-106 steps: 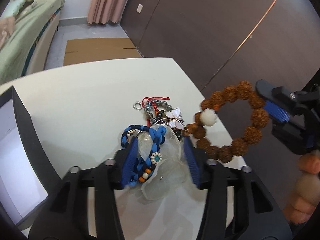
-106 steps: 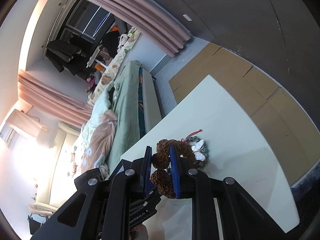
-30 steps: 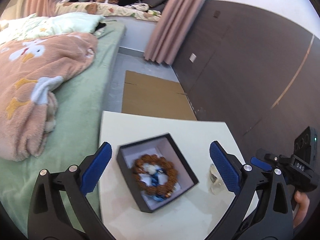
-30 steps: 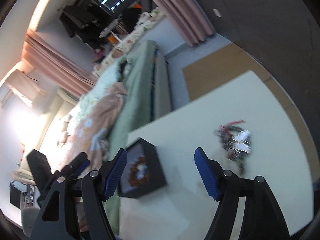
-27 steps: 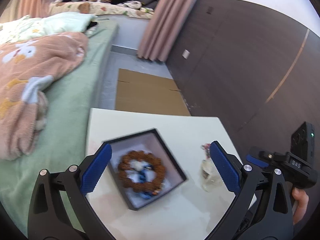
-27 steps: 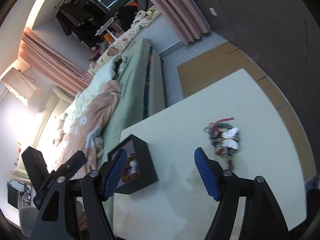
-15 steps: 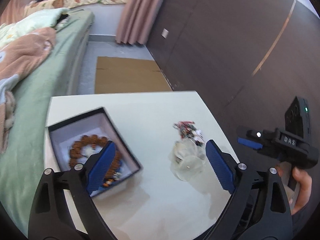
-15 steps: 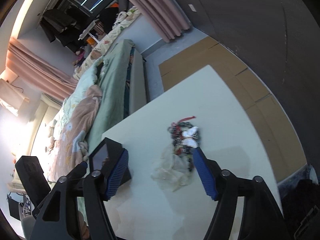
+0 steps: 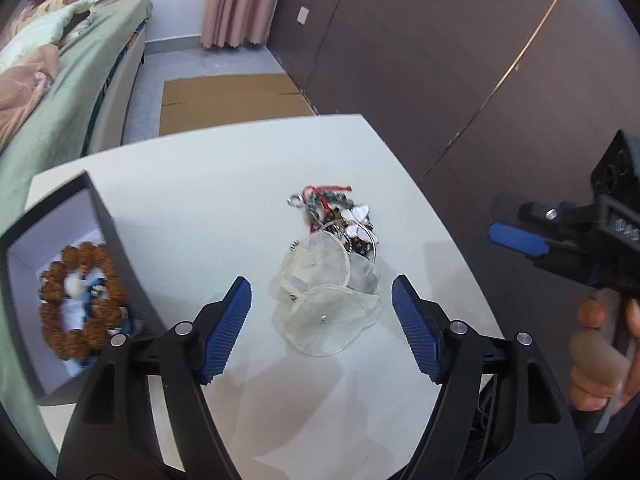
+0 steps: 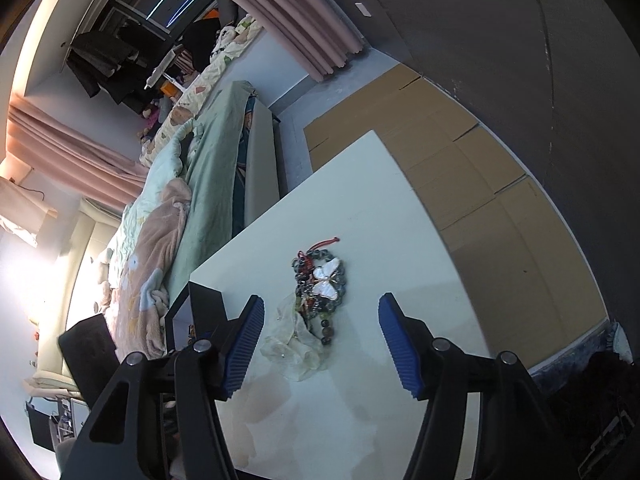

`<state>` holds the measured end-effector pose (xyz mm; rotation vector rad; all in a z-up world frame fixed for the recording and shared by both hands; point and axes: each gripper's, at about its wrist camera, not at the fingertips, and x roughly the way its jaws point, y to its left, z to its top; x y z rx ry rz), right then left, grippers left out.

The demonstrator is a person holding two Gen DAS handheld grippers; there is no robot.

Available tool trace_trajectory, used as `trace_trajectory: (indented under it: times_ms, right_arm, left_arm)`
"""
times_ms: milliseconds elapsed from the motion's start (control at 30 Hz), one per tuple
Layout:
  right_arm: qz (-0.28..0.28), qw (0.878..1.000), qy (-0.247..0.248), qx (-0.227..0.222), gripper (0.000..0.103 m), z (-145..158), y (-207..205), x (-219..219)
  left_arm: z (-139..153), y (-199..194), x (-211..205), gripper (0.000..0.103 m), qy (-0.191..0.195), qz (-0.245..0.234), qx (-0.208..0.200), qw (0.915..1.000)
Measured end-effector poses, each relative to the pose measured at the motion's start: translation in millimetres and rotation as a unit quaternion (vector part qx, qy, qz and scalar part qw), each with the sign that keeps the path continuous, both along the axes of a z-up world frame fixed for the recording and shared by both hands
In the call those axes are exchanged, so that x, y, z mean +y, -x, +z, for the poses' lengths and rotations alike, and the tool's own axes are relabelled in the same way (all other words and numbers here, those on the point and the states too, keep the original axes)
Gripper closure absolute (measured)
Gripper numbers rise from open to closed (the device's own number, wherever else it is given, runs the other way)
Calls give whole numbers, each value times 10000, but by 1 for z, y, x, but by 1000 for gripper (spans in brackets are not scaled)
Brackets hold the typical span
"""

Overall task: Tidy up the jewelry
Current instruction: 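Grasp the clear plastic bag with the left tool, then carry the plastic bag into the black box and open the left tool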

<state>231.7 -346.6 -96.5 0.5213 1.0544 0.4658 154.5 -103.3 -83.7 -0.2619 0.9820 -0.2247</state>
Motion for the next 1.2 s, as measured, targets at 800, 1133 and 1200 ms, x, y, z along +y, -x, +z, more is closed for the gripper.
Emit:
trace_trajectory:
  times_ms: [800, 1133, 1200]
  right_arm:
    - [135, 9998, -109, -72, 44, 4, -2, 9]
    - [643, 9972, 338, 179, 68, -20, -11, 65]
    - [712, 9961, 462, 254, 70, -27, -14, 77]
  left_arm:
    - [-23, 8, 54, 100, 102, 820, 163, 9964]
    - [-13, 24, 87, 100, 252, 995, 48, 9947]
    - [-12, 27, 92, 100, 253, 1033, 34, 9943]
